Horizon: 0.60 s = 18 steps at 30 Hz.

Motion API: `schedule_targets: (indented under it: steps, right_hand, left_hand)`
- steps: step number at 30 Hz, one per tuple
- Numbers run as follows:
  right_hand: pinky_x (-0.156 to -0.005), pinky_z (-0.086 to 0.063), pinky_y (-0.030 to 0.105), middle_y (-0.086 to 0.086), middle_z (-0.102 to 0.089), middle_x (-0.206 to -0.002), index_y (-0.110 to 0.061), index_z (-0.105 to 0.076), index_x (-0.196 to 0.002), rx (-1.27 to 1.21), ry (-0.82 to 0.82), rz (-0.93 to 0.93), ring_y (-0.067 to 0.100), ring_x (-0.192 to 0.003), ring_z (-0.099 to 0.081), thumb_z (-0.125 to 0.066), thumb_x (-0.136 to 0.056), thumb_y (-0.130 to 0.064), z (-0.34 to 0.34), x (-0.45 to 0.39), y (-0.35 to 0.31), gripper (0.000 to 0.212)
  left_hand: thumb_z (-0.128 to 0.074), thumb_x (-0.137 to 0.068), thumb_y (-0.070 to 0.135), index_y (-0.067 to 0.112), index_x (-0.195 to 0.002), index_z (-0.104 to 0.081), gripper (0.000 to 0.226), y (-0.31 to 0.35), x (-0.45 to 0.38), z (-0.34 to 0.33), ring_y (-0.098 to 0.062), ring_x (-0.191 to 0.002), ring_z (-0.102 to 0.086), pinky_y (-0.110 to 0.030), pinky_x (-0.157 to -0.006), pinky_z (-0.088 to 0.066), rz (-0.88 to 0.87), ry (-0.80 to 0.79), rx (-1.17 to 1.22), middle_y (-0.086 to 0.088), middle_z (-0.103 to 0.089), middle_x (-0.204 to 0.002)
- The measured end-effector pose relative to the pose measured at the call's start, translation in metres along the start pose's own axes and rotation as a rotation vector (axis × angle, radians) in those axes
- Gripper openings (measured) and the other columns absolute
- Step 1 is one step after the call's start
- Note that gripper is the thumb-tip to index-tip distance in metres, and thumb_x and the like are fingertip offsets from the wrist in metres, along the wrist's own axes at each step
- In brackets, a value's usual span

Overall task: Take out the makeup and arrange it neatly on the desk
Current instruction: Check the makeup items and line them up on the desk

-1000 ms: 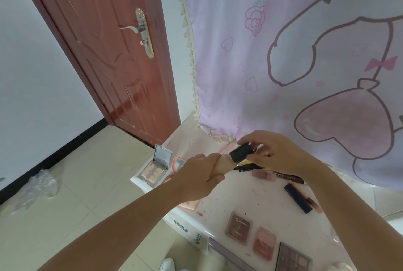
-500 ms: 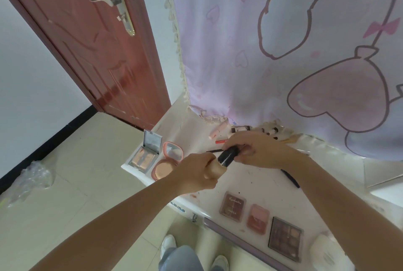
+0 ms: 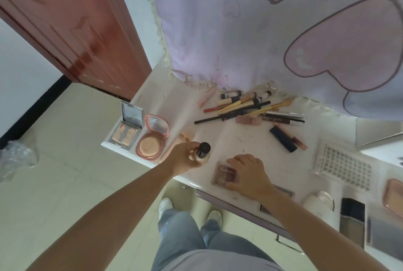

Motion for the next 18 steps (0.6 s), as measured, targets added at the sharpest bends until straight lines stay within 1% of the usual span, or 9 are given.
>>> schedule_targets:
  steps: [3,6,8,9,11,13,14,16,18]
  right_hand:
    - [-0.105,-0.02,0.034,-0.001,-0.031,-0.14,-0.025,-0.025,-0.139,0.05,-0.019,-0.001,0.021,-0.129,-0.026,-0.056,-0.079,-0.056,-0.01,0.003,-0.008,0.074]
    - [-0.107,-0.019,0.033,0.0,-0.029,-0.14,-0.022,-0.024,-0.139,0.051,0.004,0.015,0.022,-0.129,-0.026,-0.054,-0.081,-0.053,-0.015,0.002,-0.01,0.072]
    - [-0.108,-0.021,0.034,0.001,-0.033,-0.138,-0.018,-0.029,-0.138,0.043,0.03,0.023,0.023,-0.128,-0.03,-0.055,-0.082,-0.048,-0.019,0.002,-0.009,0.068]
    - [-0.106,-0.028,0.037,0.004,-0.04,-0.133,-0.016,-0.037,-0.134,0.041,0.062,0.037,0.025,-0.124,-0.038,-0.059,-0.079,-0.047,-0.018,0.002,-0.01,0.067]
    - [-0.082,-0.053,0.041,0.005,-0.061,-0.103,-0.012,-0.06,-0.108,0.024,0.101,0.078,0.026,-0.094,-0.062,-0.068,-0.058,-0.05,-0.016,0.002,-0.01,0.063]
    - [-0.061,-0.057,0.031,0.002,-0.065,-0.082,-0.013,-0.065,-0.088,-0.03,0.156,0.089,0.019,-0.07,-0.067,-0.065,-0.043,-0.049,-0.015,0.003,-0.007,0.058]
    - [-0.061,-0.056,0.03,0.003,-0.065,-0.082,-0.011,-0.065,-0.089,-0.083,0.15,0.098,0.02,-0.069,-0.066,-0.064,-0.044,-0.046,-0.015,0.005,-0.006,0.057]
    - [-0.078,-0.051,0.028,0.01,-0.063,-0.098,-0.006,-0.063,-0.104,-0.24,0.129,0.09,0.025,-0.086,-0.063,-0.064,-0.056,-0.039,-0.01,0.007,-0.005,0.058]
    - [-0.09,-0.032,0.014,0.008,-0.053,-0.118,-0.008,-0.053,-0.12,-0.302,0.121,0.053,0.02,-0.107,-0.051,-0.056,-0.066,-0.049,0.004,0.011,-0.004,0.069]
  left_hand:
    - [-0.064,-0.074,-0.011,0.01,-0.118,-0.059,0.049,0.001,-0.006,0.004,-0.011,-0.096,-0.048,-0.003,-0.061,-0.039,-0.005,-0.061,-0.076,0.003,-0.053,-0.1]
    - [-0.063,-0.073,-0.011,0.01,-0.116,-0.06,0.049,0.0,-0.011,0.008,-0.01,-0.097,-0.048,-0.006,-0.063,-0.039,-0.003,-0.106,-0.146,0.003,-0.053,-0.101]
    - [-0.061,-0.072,-0.012,0.01,-0.115,-0.06,0.048,0.0,-0.014,0.008,-0.01,-0.097,-0.047,-0.004,-0.066,-0.039,-0.014,-0.13,-0.178,0.004,-0.053,-0.101]
    - [-0.059,-0.073,-0.013,0.011,-0.114,-0.061,0.048,-0.001,-0.014,0.007,-0.011,-0.097,-0.048,-0.009,-0.067,-0.045,-0.011,-0.141,-0.182,0.004,-0.053,-0.101]
    - [-0.056,-0.073,-0.014,0.015,-0.113,-0.061,0.049,-0.004,-0.015,0.007,-0.013,-0.097,-0.051,-0.023,-0.061,-0.055,0.019,-0.159,-0.146,0.004,-0.052,-0.102]
    - [-0.055,-0.074,-0.014,0.017,-0.116,-0.06,0.053,-0.006,-0.014,0.007,-0.014,-0.1,-0.052,-0.024,-0.058,-0.055,0.022,-0.161,-0.099,0.002,-0.053,-0.107]
    - [-0.055,-0.074,-0.015,0.017,-0.12,-0.057,0.056,-0.006,-0.013,0.007,-0.013,-0.104,-0.051,-0.021,-0.061,-0.055,0.017,-0.159,-0.084,0.001,-0.054,-0.112]
    - [-0.057,-0.073,-0.018,0.016,-0.131,-0.047,0.067,-0.008,-0.008,0.008,-0.01,-0.117,-0.046,-0.011,-0.08,-0.045,-0.008,-0.155,-0.04,-0.001,-0.052,-0.127]
    - [-0.061,-0.073,-0.016,0.019,-0.138,-0.034,0.079,-0.011,0.0,0.011,-0.009,-0.128,-0.038,-0.007,-0.095,-0.027,-0.008,-0.157,0.039,0.0,-0.044,-0.137]
Point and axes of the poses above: each hand's wrist, its own x-axis away from the middle knuckle, its own z-axis out of the back of the hand, y = z × x, the point moved 3 cm from there along -x, towards the middle knuckle
